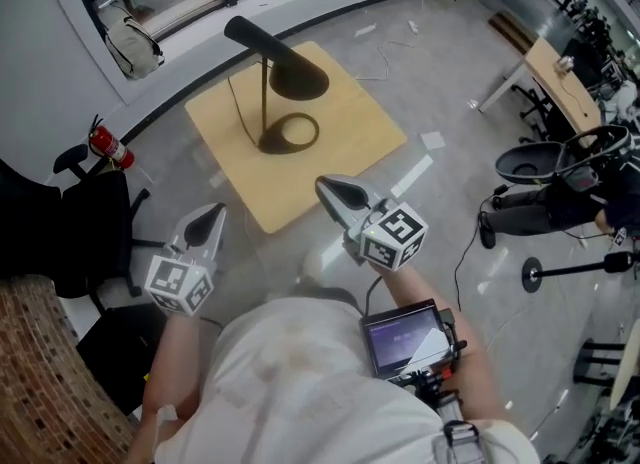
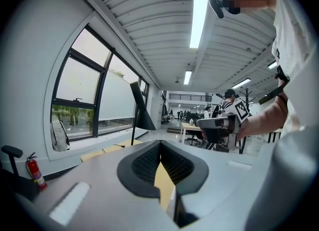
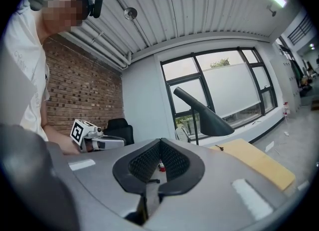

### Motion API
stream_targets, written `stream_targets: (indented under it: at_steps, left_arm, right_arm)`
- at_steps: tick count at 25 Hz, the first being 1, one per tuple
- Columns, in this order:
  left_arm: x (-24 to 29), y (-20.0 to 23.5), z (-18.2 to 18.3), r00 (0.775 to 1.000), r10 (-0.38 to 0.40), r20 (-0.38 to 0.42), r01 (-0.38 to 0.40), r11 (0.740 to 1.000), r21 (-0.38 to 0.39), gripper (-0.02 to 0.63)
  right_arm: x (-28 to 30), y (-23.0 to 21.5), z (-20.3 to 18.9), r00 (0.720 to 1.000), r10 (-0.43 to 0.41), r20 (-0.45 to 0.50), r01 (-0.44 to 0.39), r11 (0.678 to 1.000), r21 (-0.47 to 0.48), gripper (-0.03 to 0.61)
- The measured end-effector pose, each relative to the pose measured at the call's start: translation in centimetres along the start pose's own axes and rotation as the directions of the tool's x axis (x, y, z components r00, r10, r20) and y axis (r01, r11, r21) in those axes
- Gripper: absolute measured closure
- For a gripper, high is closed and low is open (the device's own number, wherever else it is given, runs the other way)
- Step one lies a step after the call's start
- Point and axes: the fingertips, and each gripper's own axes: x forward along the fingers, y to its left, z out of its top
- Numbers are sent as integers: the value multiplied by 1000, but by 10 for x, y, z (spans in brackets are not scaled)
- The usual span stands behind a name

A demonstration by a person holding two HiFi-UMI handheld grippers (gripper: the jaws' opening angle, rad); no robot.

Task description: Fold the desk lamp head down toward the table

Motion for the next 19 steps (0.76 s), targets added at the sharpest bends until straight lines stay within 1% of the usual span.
stream_targets:
  at_steps: [8,19]
  left_arm:
    - [-10,-7,3,999,-33,2,33,999,24,612]
    - [-15,4,9,999,-44,-4,44,998,41,612]
  right_arm:
    - [0,19,-1,1000,-9,-12,9,1000,-8,566]
    - [13,28,8,1000,-9,-9,9,1000,-12,566]
